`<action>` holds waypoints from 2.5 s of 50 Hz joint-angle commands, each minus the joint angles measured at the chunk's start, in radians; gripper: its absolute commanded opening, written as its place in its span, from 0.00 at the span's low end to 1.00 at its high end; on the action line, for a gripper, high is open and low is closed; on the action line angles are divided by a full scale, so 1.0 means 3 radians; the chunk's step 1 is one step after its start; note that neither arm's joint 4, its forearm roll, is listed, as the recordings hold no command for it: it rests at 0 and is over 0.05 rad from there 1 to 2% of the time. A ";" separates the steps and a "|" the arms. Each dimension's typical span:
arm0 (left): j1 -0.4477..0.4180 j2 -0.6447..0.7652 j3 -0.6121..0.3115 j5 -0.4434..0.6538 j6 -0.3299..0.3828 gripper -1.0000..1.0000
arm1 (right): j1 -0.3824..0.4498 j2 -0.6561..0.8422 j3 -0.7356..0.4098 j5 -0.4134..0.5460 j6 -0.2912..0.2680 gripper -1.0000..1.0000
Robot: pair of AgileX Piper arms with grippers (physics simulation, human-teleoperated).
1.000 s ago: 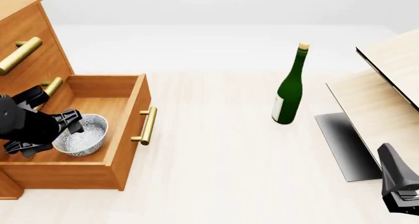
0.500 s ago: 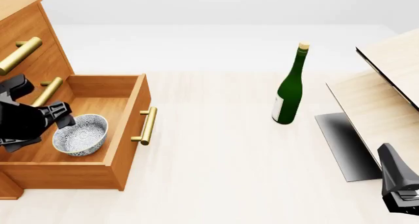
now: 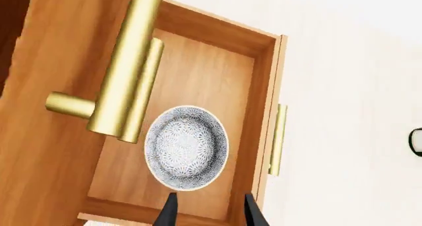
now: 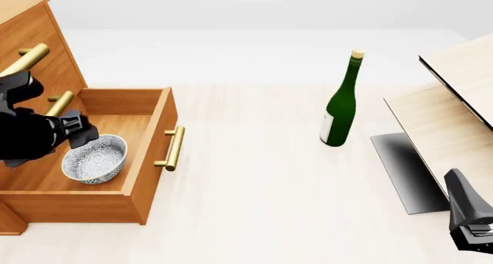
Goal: Put the bowl in the bottom drawer of the cabinet and close it.
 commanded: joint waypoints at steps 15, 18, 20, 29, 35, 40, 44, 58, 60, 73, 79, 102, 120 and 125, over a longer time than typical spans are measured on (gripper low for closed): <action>-0.0904 -0.0571 0.0017 0.0270 0.0281 1.00 | -0.0001 0.0000 0.0000 0.0000 0.0001 1.00; -0.0971 -0.0614 -0.0012 0.0294 0.0292 1.00 | 0.0001 0.0000 0.0000 0.0000 0.0000 1.00; -0.1020 -0.0656 -0.0040 0.0328 0.0298 1.00 | 0.0001 0.0000 0.0000 0.0000 0.0001 1.00; -0.1173 -0.0692 -0.0088 0.0356 0.0385 1.00 | 0.0001 0.0001 0.0000 0.0000 0.0000 1.00; -0.1256 -0.0701 -0.0089 0.0361 0.0384 1.00 | 0.0000 0.0000 0.0000 0.0000 0.0000 1.00; -0.1355 -0.0694 -0.0154 0.0391 0.0406 1.00 | 0.0000 0.0000 0.0000 0.0000 0.0001 1.00; -0.1396 -0.0667 -0.0203 0.0389 0.0402 1.00 | 0.0000 0.0000 0.0000 0.0000 0.0001 1.00; -0.1685 -0.0482 -0.0557 0.0439 0.0283 1.00 | 0.0000 0.0000 0.0000 0.0000 0.0001 1.00; -0.1742 -0.0441 -0.0611 0.0435 0.0260 1.00 | -0.0001 0.0000 0.0000 0.0000 0.0001 1.00; -0.2070 -0.0173 -0.0607 0.0260 -0.0111 1.00 | 0.0000 -0.0001 0.0000 0.0000 0.0001 1.00; -0.2199 -0.0093 -0.0513 0.0135 -0.0265 1.00 | 0.0000 0.0000 0.0000 0.0000 0.0001 1.00; -0.2099 -0.0001 -0.0255 -0.0101 -0.0521 1.00 | 0.0000 0.0000 0.0000 0.0000 0.0001 1.00; -0.2125 0.0247 0.0008 -0.0424 -0.0662 1.00 | -0.0001 0.0000 0.0000 0.0000 0.0001 1.00; -0.2119 0.0329 0.0029 -0.0493 -0.0676 1.00 | 0.0000 0.0000 0.0000 0.0000 0.0001 1.00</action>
